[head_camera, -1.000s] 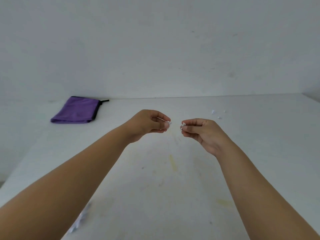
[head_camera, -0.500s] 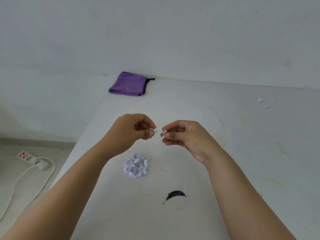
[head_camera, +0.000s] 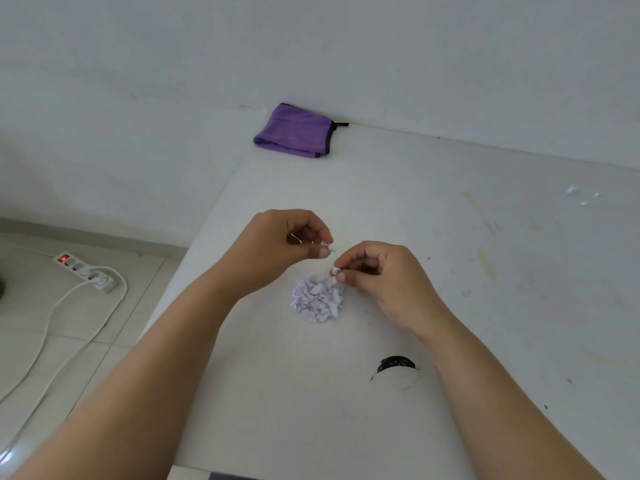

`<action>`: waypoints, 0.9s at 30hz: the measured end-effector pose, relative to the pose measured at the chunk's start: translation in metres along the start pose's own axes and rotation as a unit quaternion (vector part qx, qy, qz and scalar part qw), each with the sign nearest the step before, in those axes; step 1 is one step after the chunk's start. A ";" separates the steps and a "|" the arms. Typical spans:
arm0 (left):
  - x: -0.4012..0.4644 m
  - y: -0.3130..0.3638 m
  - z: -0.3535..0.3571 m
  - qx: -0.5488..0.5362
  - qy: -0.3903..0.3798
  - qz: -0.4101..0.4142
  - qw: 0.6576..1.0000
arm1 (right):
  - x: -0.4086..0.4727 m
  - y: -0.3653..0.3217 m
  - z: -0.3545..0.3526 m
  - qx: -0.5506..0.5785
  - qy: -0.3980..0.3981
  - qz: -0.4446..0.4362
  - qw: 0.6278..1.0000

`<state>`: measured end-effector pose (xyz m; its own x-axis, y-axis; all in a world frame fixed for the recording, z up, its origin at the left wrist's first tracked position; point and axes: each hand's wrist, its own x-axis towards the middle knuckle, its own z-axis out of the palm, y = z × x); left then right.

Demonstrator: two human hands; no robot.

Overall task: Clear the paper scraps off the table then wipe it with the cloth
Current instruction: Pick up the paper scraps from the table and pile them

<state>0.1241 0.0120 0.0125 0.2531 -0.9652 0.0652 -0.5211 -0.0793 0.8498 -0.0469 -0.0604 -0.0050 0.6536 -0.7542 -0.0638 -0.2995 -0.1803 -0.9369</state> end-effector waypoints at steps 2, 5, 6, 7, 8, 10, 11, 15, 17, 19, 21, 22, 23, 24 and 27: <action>0.000 0.000 0.000 0.005 -0.020 -0.010 1.000 | 0.001 0.001 -0.001 -0.008 -0.004 -0.003 1.000; -0.001 -0.001 -0.002 0.000 -0.049 -0.030 0.998 | 0.002 0.003 -0.001 -0.021 -0.007 -0.005 1.000; -0.001 -0.001 -0.003 -0.002 -0.058 -0.035 0.998 | 0.002 0.004 0.000 -0.023 -0.006 -0.005 1.000; -0.001 -0.001 -0.004 -0.005 -0.068 -0.039 0.997 | 0.002 0.005 -0.001 -0.024 -0.004 -0.006 1.000; -0.002 -0.001 -0.005 -0.007 -0.077 -0.041 0.996 | 0.002 0.005 -0.001 -0.024 -0.001 -0.008 1.000; -0.002 -0.001 -0.007 -0.007 -0.090 -0.044 0.995 | 0.002 0.006 -0.002 -0.025 0.004 -0.010 1.000; -0.003 0.000 -0.007 -0.008 -0.095 -0.045 0.994 | 0.001 0.006 -0.003 -0.028 0.005 -0.011 1.000; -0.005 0.003 -0.007 0.004 -0.121 -0.049 0.991 | 0.001 0.005 -0.002 -0.052 0.002 -0.020 0.998; -0.005 0.003 -0.007 0.016 -0.127 -0.048 0.991 | 0.000 0.005 -0.002 -0.073 0.006 -0.027 0.997; -0.005 0.003 -0.007 0.010 -0.129 -0.047 0.991 | -0.001 0.004 -0.002 -0.088 0.013 -0.034 0.995; -0.005 0.004 -0.006 0.013 -0.128 -0.041 0.991 | -0.002 0.003 -0.002 -0.087 0.014 -0.039 0.995; -0.005 0.003 -0.006 0.018 -0.127 -0.036 0.991 | -0.002 0.002 -0.002 -0.086 0.011 -0.041 0.995; -0.005 0.003 -0.006 0.024 -0.126 -0.031 0.991 | -0.003 0.001 -0.002 -0.087 0.006 -0.042 0.995; -0.004 0.002 -0.005 0.030 -0.125 -0.027 0.991 | -0.003 0.000 -0.002 -0.090 0.002 -0.041 0.995; -0.002 -0.004 -0.004 0.053 -0.114 -0.018 0.992 | -0.004 -0.002 -0.003 -0.105 -0.007 -0.041 0.994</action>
<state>0.1290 0.0158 0.0115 0.0884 -0.9916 -0.0941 -0.6015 -0.1285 0.7885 -0.0513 -0.0588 -0.0017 0.6907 -0.7232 0.0034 -0.3828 -0.3696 -0.8466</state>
